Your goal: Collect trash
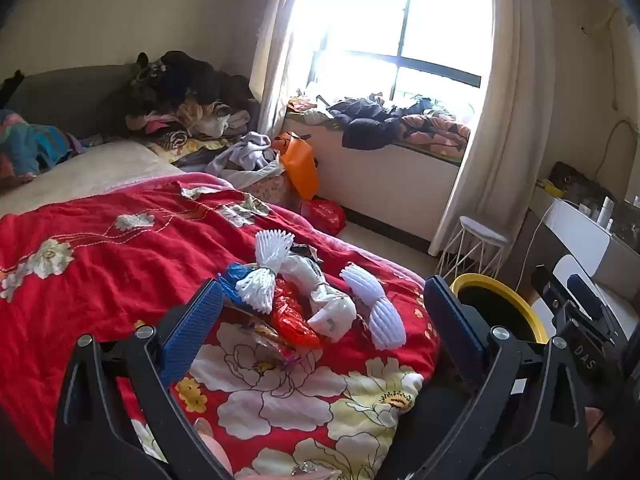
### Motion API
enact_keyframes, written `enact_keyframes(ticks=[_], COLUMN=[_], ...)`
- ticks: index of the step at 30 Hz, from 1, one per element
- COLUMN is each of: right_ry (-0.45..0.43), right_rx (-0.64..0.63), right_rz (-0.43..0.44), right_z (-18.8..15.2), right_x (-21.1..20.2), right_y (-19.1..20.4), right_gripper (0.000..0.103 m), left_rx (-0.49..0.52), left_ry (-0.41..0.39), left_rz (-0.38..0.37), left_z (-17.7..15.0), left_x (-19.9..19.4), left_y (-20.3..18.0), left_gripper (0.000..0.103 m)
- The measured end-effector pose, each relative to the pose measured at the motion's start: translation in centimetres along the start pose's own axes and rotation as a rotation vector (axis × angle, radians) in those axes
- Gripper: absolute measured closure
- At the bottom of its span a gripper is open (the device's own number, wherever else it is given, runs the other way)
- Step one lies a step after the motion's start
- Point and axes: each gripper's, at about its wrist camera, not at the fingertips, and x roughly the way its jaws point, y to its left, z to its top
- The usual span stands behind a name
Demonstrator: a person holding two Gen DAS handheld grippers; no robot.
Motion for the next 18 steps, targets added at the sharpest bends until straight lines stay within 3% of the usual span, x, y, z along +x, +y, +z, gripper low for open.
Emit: enact_keyframes(ticks=[18], right_ry=[-0.001], right_rx=[-0.018], right_rz=[-0.001], right_z=[-0.3], right_x=[-0.1], right_y=[1.2], right_gripper=[0.006], left_rx=[0.020], left_ry=[-0.019], left_rz=[-0.013], left_z=[0.3], left_x=[-0.6], left_y=[-0.9], left_gripper=[0.010])
